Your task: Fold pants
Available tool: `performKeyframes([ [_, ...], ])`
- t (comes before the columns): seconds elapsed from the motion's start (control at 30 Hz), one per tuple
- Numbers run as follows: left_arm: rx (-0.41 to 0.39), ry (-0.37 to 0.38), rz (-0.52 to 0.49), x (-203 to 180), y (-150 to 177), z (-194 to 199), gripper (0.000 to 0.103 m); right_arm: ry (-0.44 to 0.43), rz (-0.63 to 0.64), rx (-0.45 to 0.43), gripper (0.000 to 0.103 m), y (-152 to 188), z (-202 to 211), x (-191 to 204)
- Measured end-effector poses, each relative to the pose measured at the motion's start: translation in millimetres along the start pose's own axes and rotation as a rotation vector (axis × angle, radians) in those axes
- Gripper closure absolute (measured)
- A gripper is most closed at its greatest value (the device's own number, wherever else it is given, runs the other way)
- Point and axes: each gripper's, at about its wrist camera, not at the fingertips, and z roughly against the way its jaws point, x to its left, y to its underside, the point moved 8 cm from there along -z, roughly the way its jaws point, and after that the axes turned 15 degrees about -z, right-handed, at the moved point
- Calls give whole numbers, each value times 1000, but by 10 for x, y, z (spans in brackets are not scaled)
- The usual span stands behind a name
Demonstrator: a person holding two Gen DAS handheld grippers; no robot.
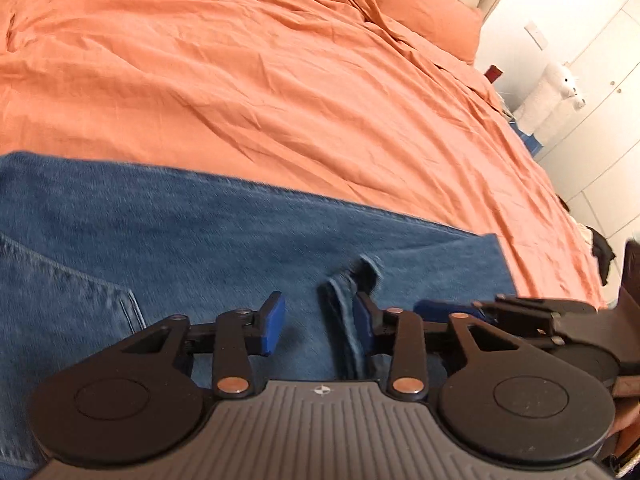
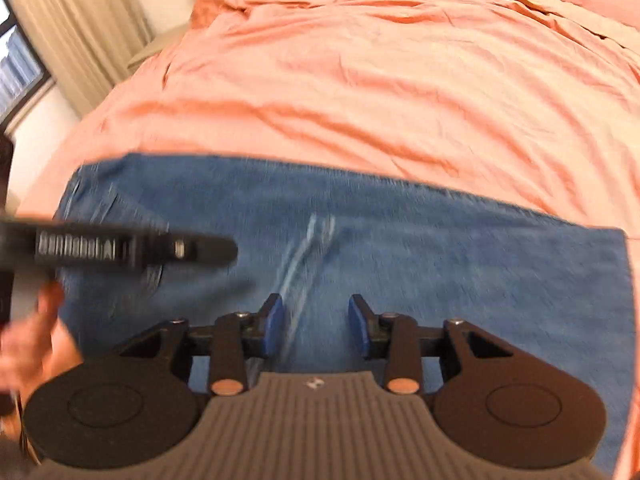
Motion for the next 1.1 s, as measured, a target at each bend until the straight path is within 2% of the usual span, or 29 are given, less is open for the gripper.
performKeyframes([
  [0.1, -12, -34, -22, 66, -28, -32, 64, 32, -16, -17, 69, -153, -272, 63],
  [0.2, -10, -16, -27, 99, -16, -74, 66, 88, -30, -30, 70, -224, -474, 40],
  [0.23, -10, -1, -26, 96, -11, -85, 69, 89, -31, -30, 79, -231, -513, 36],
  [0.27, -16, 17, -24, 92, -11, -95, 70, 86, -26, -29, 94, -233, -535, 36],
  [0.4, -59, 93, 7, 75, -36, -101, 72, 12, -17, -36, 101, -257, -409, 24],
  [0.5, -74, 145, 33, 65, -53, -111, 73, -65, -15, -26, 101, -258, -249, 52],
  [0.6, -83, 137, 53, 90, -52, -121, 73, -113, -36, -4, 101, -257, -260, 96],
  [0.67, -75, 134, 68, 107, -18, -121, 73, -93, -60, 12, 101, -222, -361, 79],
  [0.73, -66, 128, 84, 131, 19, -114, 68, -54, -67, 11, 99, -197, -484, 58],
  [0.77, -64, 129, 85, 130, 36, -106, 66, -50, -81, 9, 92, -190, -518, 48],
  [0.83, -65, 141, 83, 105, 63, -92, 54, -75, -112, 4, 83, -189, -505, 58],
  [0.9, -62, 157, 87, 62, 79, -96, 48, -83, -104, -21, 80, -205, -400, 57],
  [1.1, -54, 201, 133, -86, 89, -287, 46, 49, -20, -158, 75, -291, 109, -248],
])
